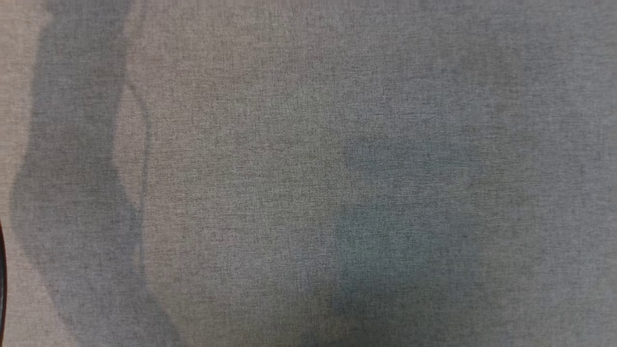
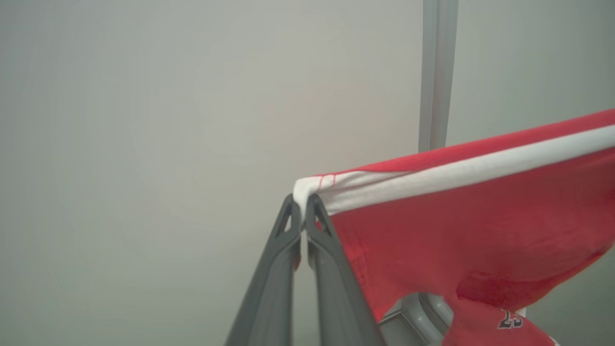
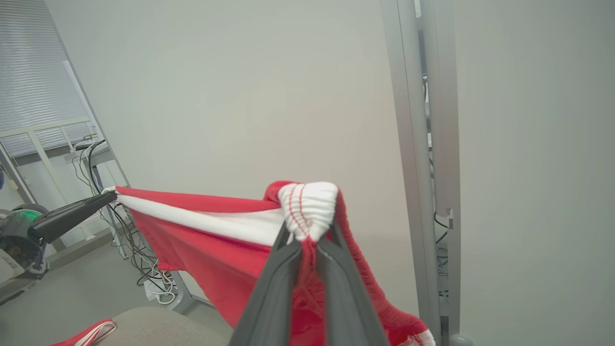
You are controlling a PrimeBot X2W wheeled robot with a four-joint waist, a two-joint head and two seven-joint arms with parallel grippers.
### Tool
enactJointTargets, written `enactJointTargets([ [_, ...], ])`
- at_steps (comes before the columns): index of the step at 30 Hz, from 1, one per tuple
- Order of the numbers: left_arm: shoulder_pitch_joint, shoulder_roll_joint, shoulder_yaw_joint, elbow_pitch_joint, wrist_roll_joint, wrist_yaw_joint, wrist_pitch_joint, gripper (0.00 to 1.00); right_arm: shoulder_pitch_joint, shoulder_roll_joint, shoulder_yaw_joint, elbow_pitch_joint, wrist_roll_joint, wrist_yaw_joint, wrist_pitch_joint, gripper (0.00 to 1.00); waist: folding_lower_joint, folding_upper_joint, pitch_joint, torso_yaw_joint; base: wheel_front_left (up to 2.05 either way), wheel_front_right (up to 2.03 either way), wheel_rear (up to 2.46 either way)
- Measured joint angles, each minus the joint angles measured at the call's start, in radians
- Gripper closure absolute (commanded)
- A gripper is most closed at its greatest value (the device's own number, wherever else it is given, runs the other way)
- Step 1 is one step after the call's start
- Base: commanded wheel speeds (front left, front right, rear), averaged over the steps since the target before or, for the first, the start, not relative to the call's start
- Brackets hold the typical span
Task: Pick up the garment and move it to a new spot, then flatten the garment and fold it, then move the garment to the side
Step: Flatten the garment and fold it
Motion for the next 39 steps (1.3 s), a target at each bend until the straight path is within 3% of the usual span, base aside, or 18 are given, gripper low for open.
enactJointTargets([
  [4,-0.087,-0.017,-0.037,0.104,0.01,-0.002,-0.102,1.0,-0.081,0.017,0.038,0.059,-0.03,0.0,-0.076,1.0,0.0,0.0,0.031,0.003,0.0,0.0,0.0],
  [12,-0.144,-0.02,-0.133,0.23,-0.061,0.001,-0.19,1.0,-0.117,0.042,0.114,0.07,-0.088,-0.001,-0.22,1.0,0.0,0.0,0.049,0.004,0.0,0.0,0.0],
  [14,-0.154,-0.015,-0.144,0.248,-0.071,0.0,-0.233,1.0,-0.125,0.043,0.101,0.065,-0.1,-0.001,-0.226,1.0,0.0,0.0,0.053,0.005,0.0,0.0,0.0],
  [18,-0.215,-0.012,-0.144,0.283,-0.071,-0.002,-0.334,1.0,-0.154,0.07,-0.026,0.036,-0.159,0.0,-0.228,1.0,0.0,0.0,0.059,0.011,0.0,0.0,0.0],
  [20,-0.225,-0.016,-0.156,0.312,-0.08,-0.002,-0.345,1.0,-0.135,0.085,-0.024,0.041,-0.172,0.0,-0.228,1.0,0.0,0.0,0.056,0.011,0.0,0.0,0.0],
  [25,-0.195,-0.023,-0.212,0.36,-0.141,-0.001,-0.298,1.0,-0.072,0.072,0.099,0.08,-0.134,-0.001,-0.218,1.0,0.0001,0.0,0.031,0.012,0.0,0.0,0.0],
  [29,-0.128,-0.017,-0.28,0.352,-0.222,-0.001,-0.199,1.0,-0.023,0.029,0.192,0.081,-0.081,-0.001,-0.199,1.0,0.0,0.0,0.002,0.015,0.0,0.0,0.0],
  [39,0.159,0.078,-0.423,0.197,-0.444,-0.001,-0.021,1.0,0.198,-0.031,0.393,0.069,0.054,-0.001,-0.185,1.0,0.0,0.0,-0.129,0.01,0.0,0.0,0.0],
])
